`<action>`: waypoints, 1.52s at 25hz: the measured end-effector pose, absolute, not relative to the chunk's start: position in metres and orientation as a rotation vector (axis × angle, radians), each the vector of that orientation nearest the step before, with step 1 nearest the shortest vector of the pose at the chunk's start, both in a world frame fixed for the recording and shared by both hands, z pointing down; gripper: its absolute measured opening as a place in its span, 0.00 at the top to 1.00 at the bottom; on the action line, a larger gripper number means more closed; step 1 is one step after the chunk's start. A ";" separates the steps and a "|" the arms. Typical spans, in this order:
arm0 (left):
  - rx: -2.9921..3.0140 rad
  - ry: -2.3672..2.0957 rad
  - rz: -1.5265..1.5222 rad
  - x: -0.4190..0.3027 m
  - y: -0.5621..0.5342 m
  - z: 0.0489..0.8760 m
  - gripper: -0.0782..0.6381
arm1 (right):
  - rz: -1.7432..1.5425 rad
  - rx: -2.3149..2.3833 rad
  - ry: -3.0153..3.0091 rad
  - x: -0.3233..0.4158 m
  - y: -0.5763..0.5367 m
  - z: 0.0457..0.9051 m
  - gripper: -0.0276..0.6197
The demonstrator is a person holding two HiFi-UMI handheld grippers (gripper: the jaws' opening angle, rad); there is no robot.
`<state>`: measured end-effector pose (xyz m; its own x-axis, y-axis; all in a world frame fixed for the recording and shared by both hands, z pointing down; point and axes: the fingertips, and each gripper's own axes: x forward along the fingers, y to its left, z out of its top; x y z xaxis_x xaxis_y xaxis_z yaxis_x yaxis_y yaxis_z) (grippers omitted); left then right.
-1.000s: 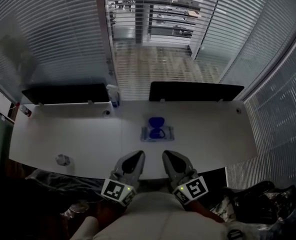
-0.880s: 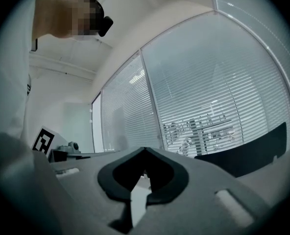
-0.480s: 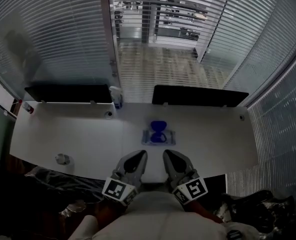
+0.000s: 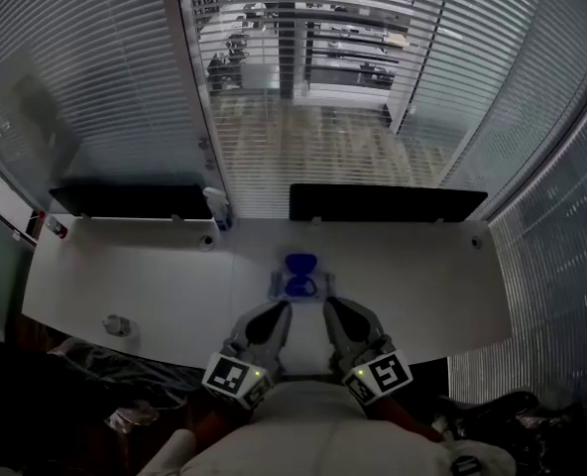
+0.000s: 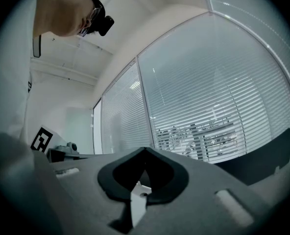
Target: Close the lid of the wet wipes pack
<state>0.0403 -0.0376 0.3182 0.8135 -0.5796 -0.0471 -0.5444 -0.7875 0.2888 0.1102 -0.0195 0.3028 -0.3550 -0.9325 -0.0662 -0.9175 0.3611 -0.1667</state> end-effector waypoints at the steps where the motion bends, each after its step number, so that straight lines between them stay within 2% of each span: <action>1: 2.735 -0.866 -0.192 0.045 -0.037 0.318 0.89 | -0.151 -1.687 2.466 0.115 -0.019 0.303 0.96; 13: 2.739 -0.877 -0.120 0.071 -0.039 0.318 0.89 | -0.152 -1.703 2.461 0.146 -0.018 0.305 0.96; 38: 2.621 -0.893 0.126 0.072 -0.085 0.413 0.89 | -0.327 -1.733 2.640 0.143 -0.062 0.390 0.96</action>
